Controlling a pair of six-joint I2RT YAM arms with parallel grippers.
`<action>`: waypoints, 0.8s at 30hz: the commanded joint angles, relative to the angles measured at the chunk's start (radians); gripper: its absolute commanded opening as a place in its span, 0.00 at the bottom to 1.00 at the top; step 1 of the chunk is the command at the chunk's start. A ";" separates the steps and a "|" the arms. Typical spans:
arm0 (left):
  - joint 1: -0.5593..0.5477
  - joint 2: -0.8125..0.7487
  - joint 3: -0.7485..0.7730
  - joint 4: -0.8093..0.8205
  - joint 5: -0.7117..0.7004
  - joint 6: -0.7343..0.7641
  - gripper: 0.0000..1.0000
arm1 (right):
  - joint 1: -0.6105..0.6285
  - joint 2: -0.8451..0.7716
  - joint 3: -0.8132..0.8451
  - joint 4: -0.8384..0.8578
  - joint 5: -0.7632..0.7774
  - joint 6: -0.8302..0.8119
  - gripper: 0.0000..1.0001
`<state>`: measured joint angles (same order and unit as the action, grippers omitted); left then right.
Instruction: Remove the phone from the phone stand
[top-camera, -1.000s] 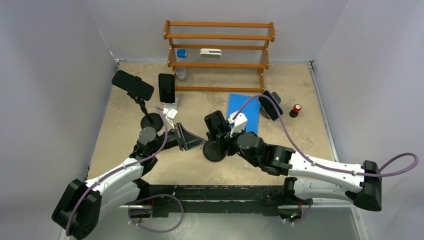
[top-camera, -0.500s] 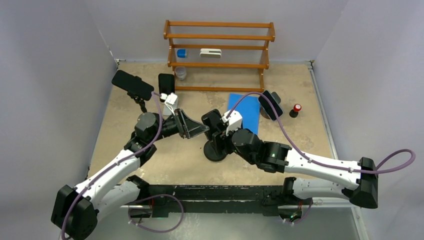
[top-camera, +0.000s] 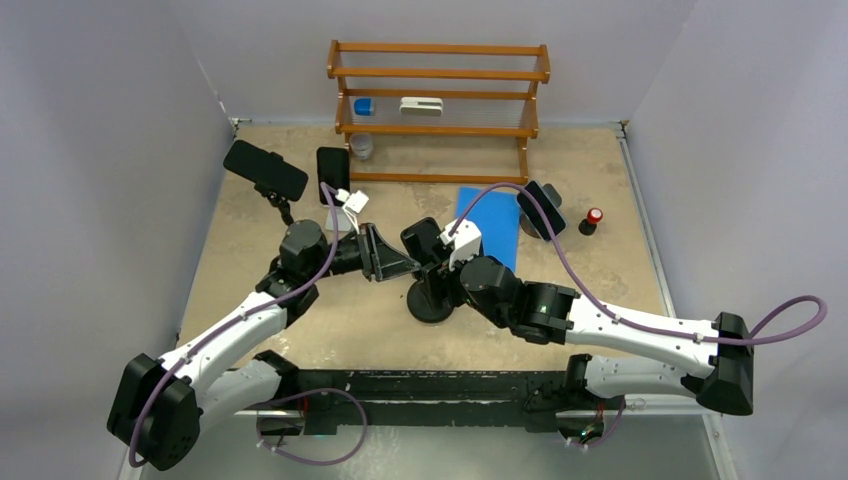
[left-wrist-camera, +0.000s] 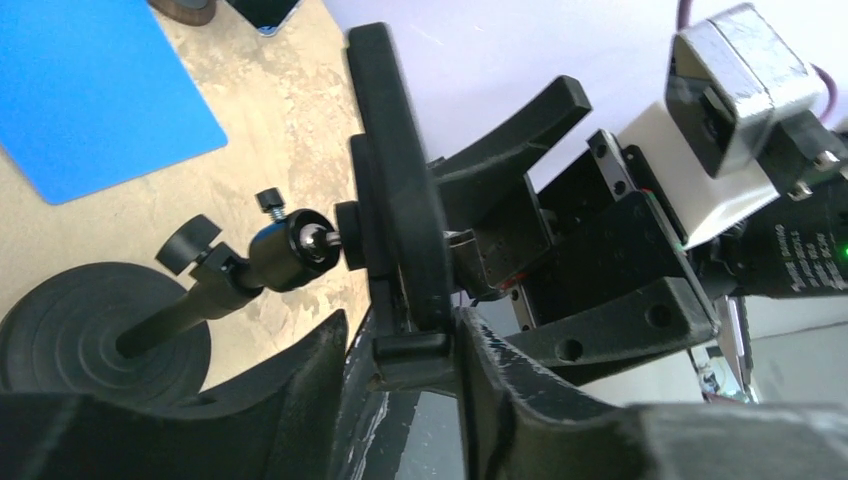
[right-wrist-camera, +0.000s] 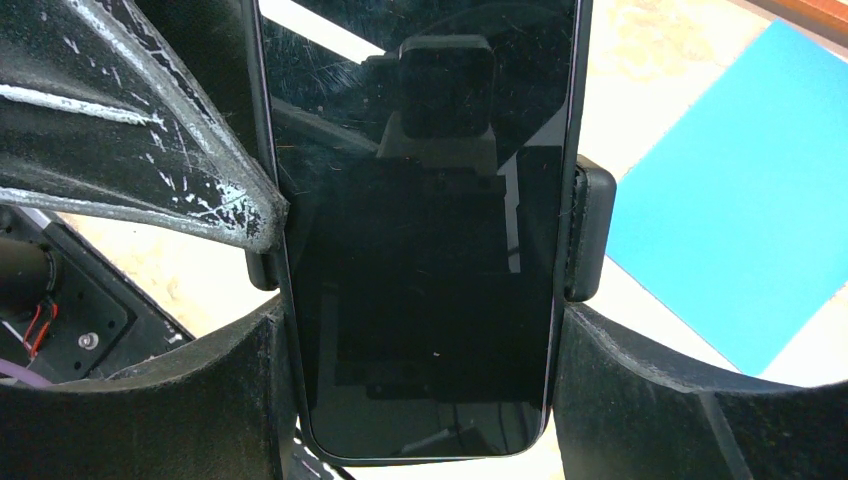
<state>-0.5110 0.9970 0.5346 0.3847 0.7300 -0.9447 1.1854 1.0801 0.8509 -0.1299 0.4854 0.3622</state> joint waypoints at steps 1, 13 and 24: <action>0.001 -0.001 -0.004 0.086 0.059 0.027 0.35 | -0.005 -0.003 0.041 0.042 0.048 0.005 0.00; 0.000 0.020 -0.043 0.161 0.098 0.004 0.10 | -0.005 -0.018 0.010 0.061 0.033 0.021 0.00; 0.002 0.020 -0.172 0.340 0.059 -0.049 0.00 | -0.006 -0.089 -0.098 0.153 -0.064 0.096 0.00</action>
<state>-0.5190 1.0069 0.4206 0.6502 0.7959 -0.9943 1.1866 1.0294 0.7841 -0.0731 0.4408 0.3790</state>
